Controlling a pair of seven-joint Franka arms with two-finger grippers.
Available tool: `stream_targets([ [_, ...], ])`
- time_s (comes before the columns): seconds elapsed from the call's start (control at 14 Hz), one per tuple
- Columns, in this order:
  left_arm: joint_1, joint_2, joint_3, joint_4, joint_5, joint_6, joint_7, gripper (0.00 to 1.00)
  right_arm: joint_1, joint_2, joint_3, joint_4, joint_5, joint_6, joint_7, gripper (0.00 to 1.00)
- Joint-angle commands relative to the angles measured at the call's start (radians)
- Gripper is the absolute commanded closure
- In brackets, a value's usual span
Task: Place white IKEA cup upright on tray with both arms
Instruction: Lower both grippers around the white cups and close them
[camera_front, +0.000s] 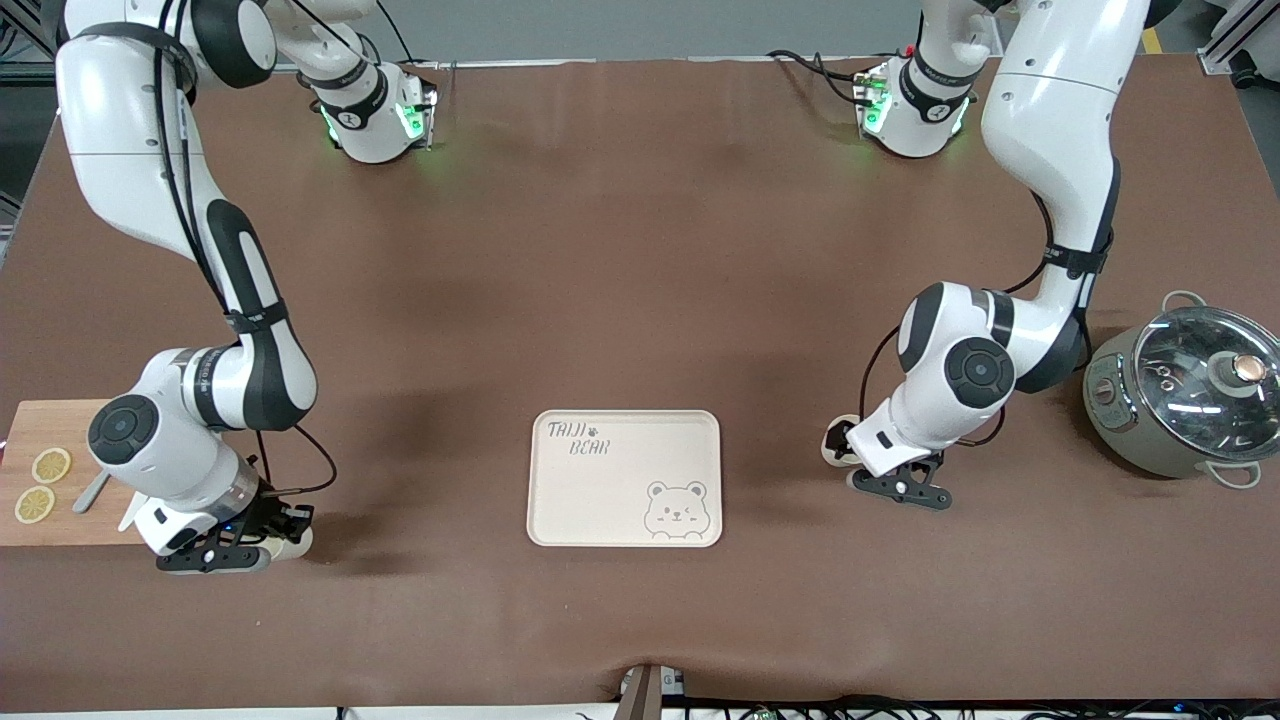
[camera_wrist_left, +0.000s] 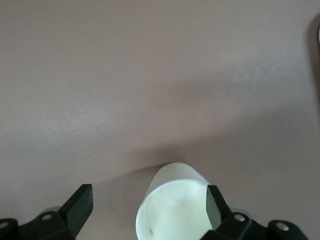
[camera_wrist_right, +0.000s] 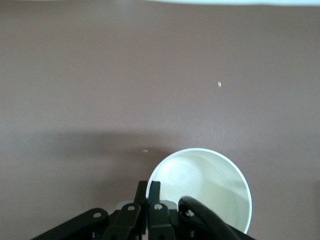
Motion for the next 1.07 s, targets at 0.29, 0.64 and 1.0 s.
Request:
stream_targets([
  [0.29,0.040,-0.078,-0.012,-0.105,0.006,0.000,0.083,0.00,0.091,-0.012,0.002,0.111,-0.010,-0.207,0.153,1.00],
  [0.64,0.033,-0.030,-0.012,-0.102,0.006,0.066,0.078,0.00,0.185,-0.004,0.002,0.159,-0.010,-0.241,0.236,1.00],
  [1.0,0.021,-0.015,-0.012,-0.096,0.007,0.075,0.064,0.00,0.288,0.004,0.002,0.189,-0.010,-0.228,0.320,1.00],
])
